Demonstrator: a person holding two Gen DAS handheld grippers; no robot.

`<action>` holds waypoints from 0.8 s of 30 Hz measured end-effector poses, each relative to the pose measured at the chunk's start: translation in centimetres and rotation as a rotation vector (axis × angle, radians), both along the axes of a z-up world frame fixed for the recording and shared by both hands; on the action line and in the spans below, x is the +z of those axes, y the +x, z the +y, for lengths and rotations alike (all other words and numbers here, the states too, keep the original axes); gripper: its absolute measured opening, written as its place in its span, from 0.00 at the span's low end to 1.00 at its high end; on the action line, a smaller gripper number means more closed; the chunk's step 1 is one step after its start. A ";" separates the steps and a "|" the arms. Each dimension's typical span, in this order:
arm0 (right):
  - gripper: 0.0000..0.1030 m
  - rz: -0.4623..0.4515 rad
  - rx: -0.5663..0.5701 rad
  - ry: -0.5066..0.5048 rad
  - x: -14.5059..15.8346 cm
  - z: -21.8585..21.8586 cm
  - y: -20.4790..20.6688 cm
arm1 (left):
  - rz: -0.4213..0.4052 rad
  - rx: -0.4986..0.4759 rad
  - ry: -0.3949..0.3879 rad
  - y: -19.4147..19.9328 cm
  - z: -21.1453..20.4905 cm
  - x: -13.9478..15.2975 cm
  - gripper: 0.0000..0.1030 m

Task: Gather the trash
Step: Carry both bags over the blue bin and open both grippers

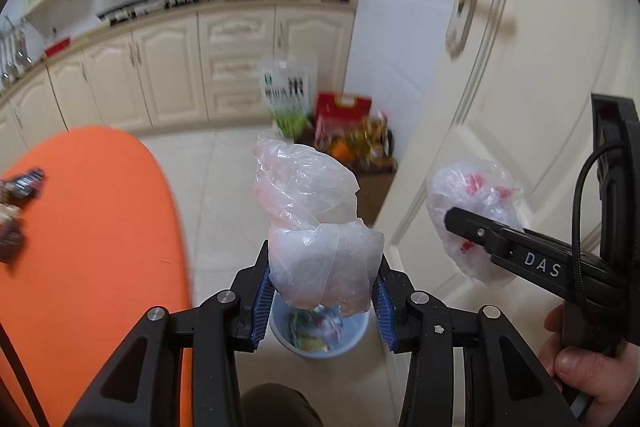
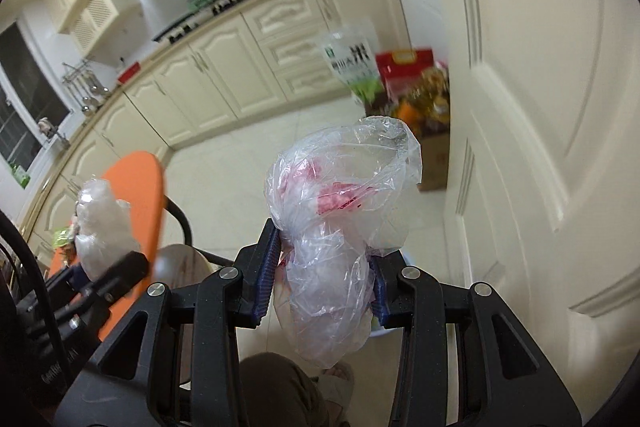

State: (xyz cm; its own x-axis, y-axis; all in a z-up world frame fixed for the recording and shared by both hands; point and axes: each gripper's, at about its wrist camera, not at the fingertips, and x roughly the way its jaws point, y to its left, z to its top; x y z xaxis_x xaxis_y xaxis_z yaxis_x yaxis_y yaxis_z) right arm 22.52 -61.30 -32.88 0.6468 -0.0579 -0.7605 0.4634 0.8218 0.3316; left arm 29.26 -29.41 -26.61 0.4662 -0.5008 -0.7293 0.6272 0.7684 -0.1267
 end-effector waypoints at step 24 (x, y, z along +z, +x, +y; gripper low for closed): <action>0.76 0.183 -0.050 0.185 -13.6 -5.4 6.2 | 0.217 0.030 0.230 13.6 -17.3 -9.1 0.89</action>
State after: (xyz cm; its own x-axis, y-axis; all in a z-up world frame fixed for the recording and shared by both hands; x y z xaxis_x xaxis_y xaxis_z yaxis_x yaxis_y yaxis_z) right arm 28.70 -66.74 -46.52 0.4972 0.0650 -0.8652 0.5678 0.7296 0.3811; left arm 42.85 -46.70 -35.75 0.2989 -0.2996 -0.9060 0.5812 0.8102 -0.0762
